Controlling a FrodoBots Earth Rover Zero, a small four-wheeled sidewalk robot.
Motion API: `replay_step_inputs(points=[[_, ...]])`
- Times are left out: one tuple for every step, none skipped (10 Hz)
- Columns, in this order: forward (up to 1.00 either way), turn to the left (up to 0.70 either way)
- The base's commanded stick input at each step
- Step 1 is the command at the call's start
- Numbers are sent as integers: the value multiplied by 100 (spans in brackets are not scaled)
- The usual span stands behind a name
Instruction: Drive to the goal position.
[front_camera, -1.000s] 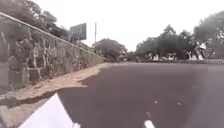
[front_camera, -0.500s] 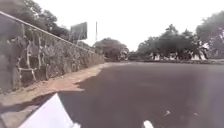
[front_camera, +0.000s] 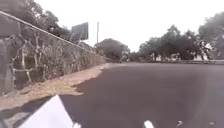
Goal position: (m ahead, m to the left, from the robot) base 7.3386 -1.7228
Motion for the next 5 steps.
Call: replay_step_inputs(points=[[50,0],[50,0],[50,0],[50,0],[50,0]])
